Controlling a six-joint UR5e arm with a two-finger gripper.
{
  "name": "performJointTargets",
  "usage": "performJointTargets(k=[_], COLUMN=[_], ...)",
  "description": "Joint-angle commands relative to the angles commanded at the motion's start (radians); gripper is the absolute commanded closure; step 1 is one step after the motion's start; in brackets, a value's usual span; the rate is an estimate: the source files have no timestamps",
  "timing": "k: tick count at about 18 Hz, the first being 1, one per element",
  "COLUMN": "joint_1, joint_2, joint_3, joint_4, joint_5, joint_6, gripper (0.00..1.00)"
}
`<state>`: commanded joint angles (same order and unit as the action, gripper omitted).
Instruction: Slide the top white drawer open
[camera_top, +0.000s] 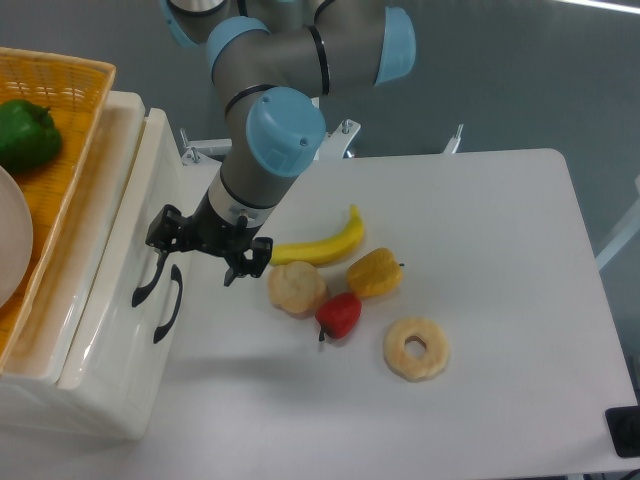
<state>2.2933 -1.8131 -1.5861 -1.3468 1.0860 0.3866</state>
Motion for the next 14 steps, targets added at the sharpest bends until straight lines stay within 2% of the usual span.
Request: performJointTargets(k=[9,14], joint_1=[-0.018,-0.018], joint_2=[-0.021,-0.037], joint_3=[-0.023,-0.029], joint_4=[0.009,0.008], joint_5=[0.006,0.046], joint_6=[0.008,0.009], gripper=[0.0,0.0])
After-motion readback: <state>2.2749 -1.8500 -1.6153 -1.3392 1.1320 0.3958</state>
